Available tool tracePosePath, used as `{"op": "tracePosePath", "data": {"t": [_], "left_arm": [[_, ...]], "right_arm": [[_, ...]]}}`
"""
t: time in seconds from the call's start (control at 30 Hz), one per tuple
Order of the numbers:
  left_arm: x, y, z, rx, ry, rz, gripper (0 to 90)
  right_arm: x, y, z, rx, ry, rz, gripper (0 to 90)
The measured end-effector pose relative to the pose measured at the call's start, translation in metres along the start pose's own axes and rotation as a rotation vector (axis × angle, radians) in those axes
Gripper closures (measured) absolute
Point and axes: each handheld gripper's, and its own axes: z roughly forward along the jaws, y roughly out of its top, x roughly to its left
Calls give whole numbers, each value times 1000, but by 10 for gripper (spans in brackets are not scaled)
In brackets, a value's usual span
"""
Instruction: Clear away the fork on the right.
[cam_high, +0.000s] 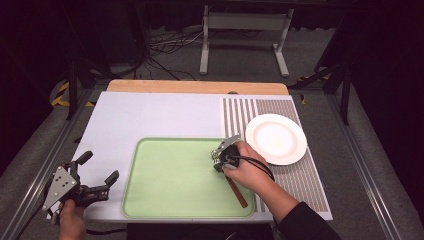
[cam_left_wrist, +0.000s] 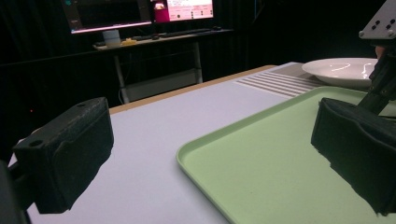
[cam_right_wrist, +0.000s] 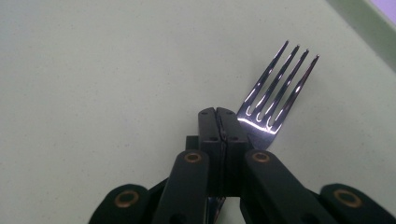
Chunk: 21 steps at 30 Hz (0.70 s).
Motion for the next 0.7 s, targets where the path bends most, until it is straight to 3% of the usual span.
{"op": "tracePosePath", "data": {"t": [0.7], "left_arm": [[-1, 0, 0, -1, -3, 2, 0]], "right_arm": [[-17, -9, -7, 12, -66, 52, 900]]}}
